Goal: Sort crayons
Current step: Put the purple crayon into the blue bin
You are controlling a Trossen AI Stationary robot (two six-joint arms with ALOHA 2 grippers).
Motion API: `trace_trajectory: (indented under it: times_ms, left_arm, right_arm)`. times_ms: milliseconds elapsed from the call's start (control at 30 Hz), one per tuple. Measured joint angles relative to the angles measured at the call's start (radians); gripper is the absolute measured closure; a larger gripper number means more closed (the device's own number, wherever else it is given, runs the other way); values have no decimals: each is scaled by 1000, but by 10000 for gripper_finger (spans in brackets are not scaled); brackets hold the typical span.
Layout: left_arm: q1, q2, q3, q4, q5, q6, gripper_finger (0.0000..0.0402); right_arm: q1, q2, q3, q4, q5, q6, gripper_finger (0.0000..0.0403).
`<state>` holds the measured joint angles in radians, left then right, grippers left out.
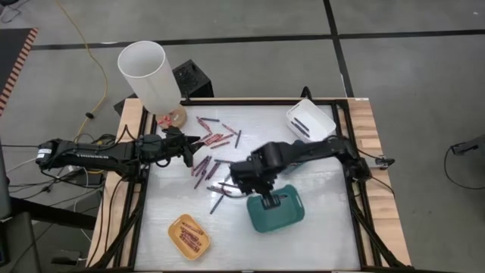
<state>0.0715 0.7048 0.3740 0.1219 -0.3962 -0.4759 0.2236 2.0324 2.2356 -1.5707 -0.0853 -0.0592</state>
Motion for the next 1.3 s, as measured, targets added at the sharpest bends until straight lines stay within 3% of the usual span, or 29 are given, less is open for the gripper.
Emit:
trace_trajectory:
  times_ms: [233,367,567,933,1100,1300]
  left_arm:
    - [0,0,0,-3,13,0,251]
    - [0,0,0,-4,50,0,251]
    - [0,0,0,-3,59,11,251]
    - [0,0,0,-3,42,18,251]
    - [0,0,0,-4,16,10,251]
    - [0,0,0,-4,15,9,251]
  right_arm:
    - [89,-18,-5,0,12,169,400]
    - [118,-36,-83,0,12,221,400]
    - [133,-153,-322,206,36,246,400]
    - [114,-504,-976,792,64,350,400]
    - [118,-510,-1102,880,61,350,400]
    - [117,-421,-1135,876,53,323,400]
